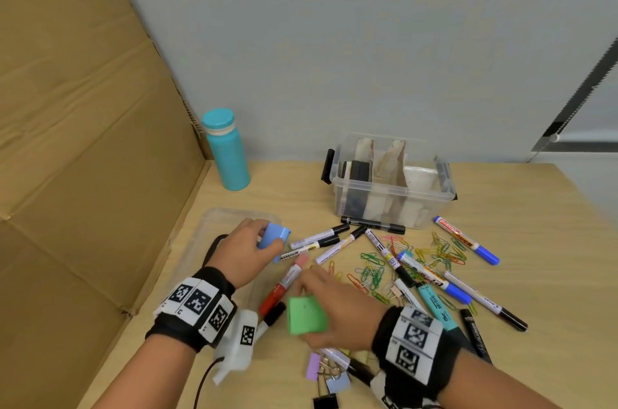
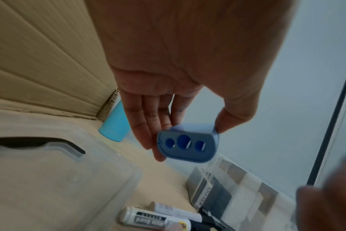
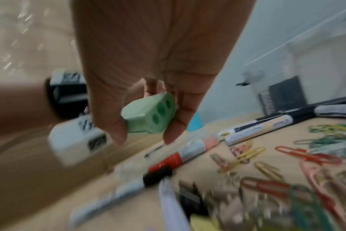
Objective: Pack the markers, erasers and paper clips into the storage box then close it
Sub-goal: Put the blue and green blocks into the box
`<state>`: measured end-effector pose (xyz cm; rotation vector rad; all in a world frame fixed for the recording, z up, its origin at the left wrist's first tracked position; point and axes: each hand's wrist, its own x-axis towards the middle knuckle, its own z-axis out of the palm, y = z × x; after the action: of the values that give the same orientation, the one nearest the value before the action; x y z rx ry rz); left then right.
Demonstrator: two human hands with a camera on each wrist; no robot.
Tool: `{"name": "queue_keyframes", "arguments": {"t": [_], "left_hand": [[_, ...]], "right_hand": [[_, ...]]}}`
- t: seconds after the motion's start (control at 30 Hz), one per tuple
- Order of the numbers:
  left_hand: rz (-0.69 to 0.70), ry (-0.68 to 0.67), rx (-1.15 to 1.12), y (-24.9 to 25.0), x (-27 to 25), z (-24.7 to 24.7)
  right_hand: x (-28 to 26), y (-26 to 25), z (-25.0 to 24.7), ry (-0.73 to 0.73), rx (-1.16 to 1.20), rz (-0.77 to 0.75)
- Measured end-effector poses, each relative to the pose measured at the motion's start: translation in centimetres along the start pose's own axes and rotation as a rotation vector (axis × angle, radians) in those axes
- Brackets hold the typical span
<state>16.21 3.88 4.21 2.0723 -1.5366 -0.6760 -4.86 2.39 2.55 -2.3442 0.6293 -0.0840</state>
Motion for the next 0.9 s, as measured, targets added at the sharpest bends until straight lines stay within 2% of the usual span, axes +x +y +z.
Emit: {"name": "queue_keyframes", "arguments": {"t": [0.1,0.2,0.27,0.33,0.43,0.63,0.9], "left_hand": [[0.005,0.036,-0.045,0.9,0.7,0.6],[-0.006,0.039,-0.053,2.0,1.5,1.2],[-0.003,0.034,-0.07,2.4,2.0,1.6],[-0.003,0.029,-0.084,2.8,2.6,2.0],[-0.013,0.037,-0.109,3.0,3.6,2.4],[-0.024,0.067,-0.212,3.0,5.1,3.0],[0.013,0.047,-0.222,2.8,5.5,3.8]], "right_hand": [[-0.3,0.7,-5.0,0.149,0.222,0.153],[0.3,1.8,-10.4,0.319,0.415,0.213],[1.5,2.8,-14.0,0.456,0.421,0.204],[3.2,4.4,-16.8,0.524,0.315,0.233],[6.3,6.5,-19.4,0.482,-0.012,0.348],[11.8,8.4,-20.0,0.22,-0.518,0.538],[15.1,9.6,-20.0,0.144,-0.634,0.565]]}}
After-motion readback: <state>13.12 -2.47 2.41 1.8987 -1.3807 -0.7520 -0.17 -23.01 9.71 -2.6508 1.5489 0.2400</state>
